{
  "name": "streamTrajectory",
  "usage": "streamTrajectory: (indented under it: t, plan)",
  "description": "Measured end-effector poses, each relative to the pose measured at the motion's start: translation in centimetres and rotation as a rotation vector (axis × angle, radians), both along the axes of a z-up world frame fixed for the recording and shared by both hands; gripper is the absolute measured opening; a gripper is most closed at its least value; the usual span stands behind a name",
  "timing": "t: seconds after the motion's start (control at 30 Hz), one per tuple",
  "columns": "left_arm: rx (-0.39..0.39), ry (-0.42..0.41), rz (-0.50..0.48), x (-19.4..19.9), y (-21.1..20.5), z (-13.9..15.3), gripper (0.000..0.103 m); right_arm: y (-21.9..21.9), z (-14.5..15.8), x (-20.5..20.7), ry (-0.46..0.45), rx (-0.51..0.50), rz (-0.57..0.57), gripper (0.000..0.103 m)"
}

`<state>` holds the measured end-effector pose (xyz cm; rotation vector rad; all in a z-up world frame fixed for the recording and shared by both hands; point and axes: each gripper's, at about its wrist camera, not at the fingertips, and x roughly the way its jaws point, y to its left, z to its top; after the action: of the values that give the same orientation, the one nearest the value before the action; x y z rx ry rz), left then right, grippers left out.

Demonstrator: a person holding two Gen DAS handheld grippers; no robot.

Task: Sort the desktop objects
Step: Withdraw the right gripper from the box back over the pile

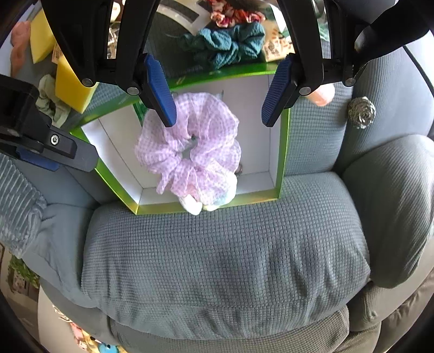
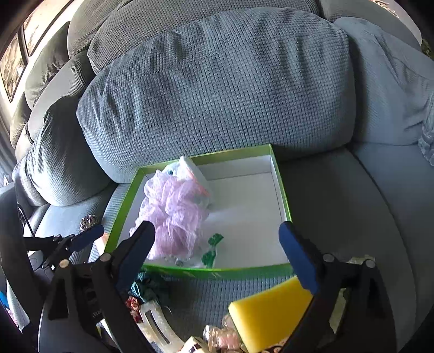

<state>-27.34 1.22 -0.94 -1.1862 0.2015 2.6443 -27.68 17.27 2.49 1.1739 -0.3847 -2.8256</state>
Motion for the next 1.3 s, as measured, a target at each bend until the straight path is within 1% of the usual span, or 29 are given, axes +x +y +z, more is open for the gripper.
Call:
streamTrajectory:
  t: [0.07,0.33,0.4,0.47,0.53,0.6,0.63,0.77,1.13,1.3]
  plan:
    - [0.002,0.007,0.008,0.4,-0.2,0.1,0.080,0.1,-0.1,0.4,-0.008,0.002,0.002,0.094]
    - [-0.011,0.007,0.022,1.4,-0.5,0.2,0.081,-0.1,-0.4,1.6,-0.027,0.034,-0.008,0.097]
    - [-0.011,0.006,0.023,1.6,-0.5,0.3,0.081,-0.3,-0.4,1.8,-0.029,0.046,-0.015,0.103]
    - [-0.010,0.010,0.032,1.9,-0.6,0.6,0.081,-0.5,-0.2,2.2,-0.025,0.071,-0.024,0.103]
    - [-0.015,0.010,0.042,2.1,-0.7,0.7,0.085,-0.6,0.0,2.5,-0.021,0.101,-0.033,0.103]
    - [0.000,0.003,0.059,2.2,-1.0,0.9,0.092,-0.6,0.2,2.8,-0.019,0.123,-0.037,0.103]
    - [0.008,-0.005,0.067,2.3,-1.3,1.0,0.092,-0.7,0.2,2.8,-0.021,0.125,-0.035,0.103]
    - [0.012,-0.021,0.093,2.4,-1.8,1.1,0.093,-0.5,0.5,3.4,-0.024,0.098,-0.031,0.103]
    - [-0.008,-0.053,0.080,4.0,-2.1,0.6,0.093,-0.6,0.7,5.7,-0.029,0.090,-0.010,0.103]
    - [-0.017,-0.044,0.080,5.0,-2.2,0.7,0.093,-0.7,0.6,6.8,-0.031,0.088,-0.003,0.103]
